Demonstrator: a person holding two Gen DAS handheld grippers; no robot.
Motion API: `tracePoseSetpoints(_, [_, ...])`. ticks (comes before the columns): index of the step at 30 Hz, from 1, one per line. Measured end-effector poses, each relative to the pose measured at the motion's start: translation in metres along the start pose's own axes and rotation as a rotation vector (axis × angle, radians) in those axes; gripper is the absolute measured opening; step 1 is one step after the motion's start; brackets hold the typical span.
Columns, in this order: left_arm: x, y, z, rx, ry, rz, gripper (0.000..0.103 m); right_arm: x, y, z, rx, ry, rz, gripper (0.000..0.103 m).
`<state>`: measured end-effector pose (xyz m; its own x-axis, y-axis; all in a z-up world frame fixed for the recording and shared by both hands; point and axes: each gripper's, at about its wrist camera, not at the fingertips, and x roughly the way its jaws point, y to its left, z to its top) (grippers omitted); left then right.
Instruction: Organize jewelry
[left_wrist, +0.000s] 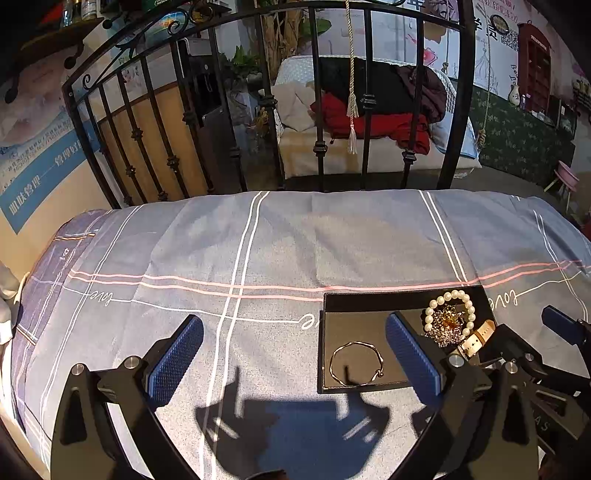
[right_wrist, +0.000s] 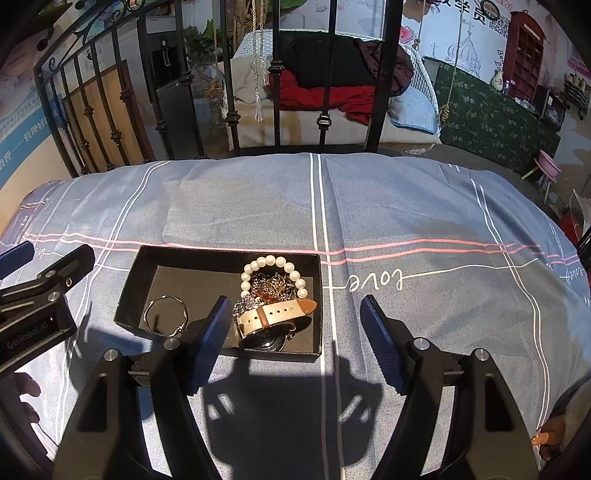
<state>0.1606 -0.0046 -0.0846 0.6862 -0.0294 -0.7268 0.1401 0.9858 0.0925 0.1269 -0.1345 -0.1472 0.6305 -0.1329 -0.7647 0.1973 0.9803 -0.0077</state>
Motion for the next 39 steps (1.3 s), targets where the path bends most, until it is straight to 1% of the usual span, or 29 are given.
tracePoseSetpoints(1, [-0.0002, 0.0002, 0.0001, -0.001, 0.0, -0.002, 0.097, -0.0006, -0.0001, 0.0, 0.001, -0.003, -0.003, 0.078])
tracePoseSetpoints(2, [-0.0003, 0.0003, -0.0001, -0.003, 0.001, -0.001, 0.097, -0.0012, -0.0004, 0.0001, 0.003, -0.007, -0.004, 0.084])
tracePoseSetpoints(7, [0.0, 0.0006, -0.0007, -0.005, 0.005, -0.001, 0.097, -0.0021, -0.0011, 0.0004, 0.003, -0.015, -0.011, 0.087])
tracePoseSetpoints(10, [0.0003, 0.0, -0.0009, -0.003, 0.009, 0.001, 0.097, -0.0028, -0.0007, 0.0003, 0.001, -0.02, -0.02, 0.092])
tracePoseSetpoints(39, [0.001, 0.0029, -0.0036, -0.009, 0.012, 0.006, 0.097, -0.0039, -0.0022, -0.0017, -0.002, -0.023, -0.026, 0.094])
